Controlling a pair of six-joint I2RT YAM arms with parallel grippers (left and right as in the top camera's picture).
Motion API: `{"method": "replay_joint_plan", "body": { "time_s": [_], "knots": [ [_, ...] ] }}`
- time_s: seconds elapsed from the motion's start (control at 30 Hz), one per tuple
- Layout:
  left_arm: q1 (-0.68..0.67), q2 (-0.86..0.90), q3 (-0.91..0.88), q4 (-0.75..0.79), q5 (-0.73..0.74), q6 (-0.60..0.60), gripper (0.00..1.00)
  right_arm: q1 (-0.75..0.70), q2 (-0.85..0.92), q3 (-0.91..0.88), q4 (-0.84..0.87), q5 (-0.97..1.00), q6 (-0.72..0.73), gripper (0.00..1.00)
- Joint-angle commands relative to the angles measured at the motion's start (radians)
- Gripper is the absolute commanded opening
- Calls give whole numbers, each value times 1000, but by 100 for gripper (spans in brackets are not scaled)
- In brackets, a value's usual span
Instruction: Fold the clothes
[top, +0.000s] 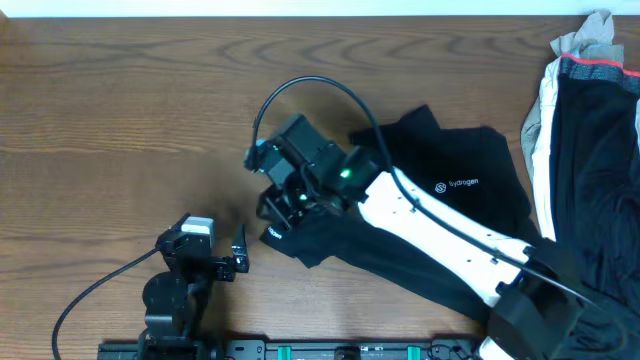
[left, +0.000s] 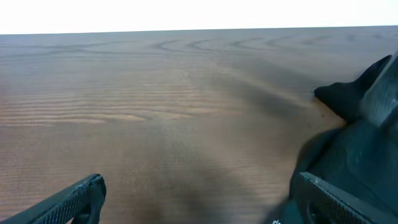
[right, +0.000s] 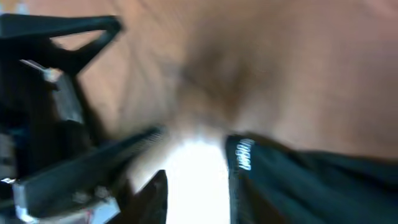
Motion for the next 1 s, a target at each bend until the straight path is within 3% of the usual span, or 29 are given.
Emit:
{"method": "replay_joint_plan", "body": {
  "time_s": [0.0, 0.2, 0.3, 0.43, 0.63, 0.97],
  "knots": [
    [-3, -1, -21, 2, 6, -13, 98, -78, -97, 9, -35, 172, 18, 39],
    [-3, -1, -21, -1, 19, -29, 98, -278, -158, 9, -111, 248, 105, 51],
    [-3, 0, -21, 35, 131, -29, 98, -389, -142, 8, -151, 248, 170, 51],
    [-3, 9, -21, 31, 276, -97, 98, -499, -68, 8, -174, 248, 235, 42],
    [-3, 44, -10, 35, 436, -235, 98, -563, 118, 8, -170, 306, 404, 1],
    [-3, 45, -4, 154, 562, -348, 98, -567, 360, 8, -115, 338, 607, 1]
  ]
}}
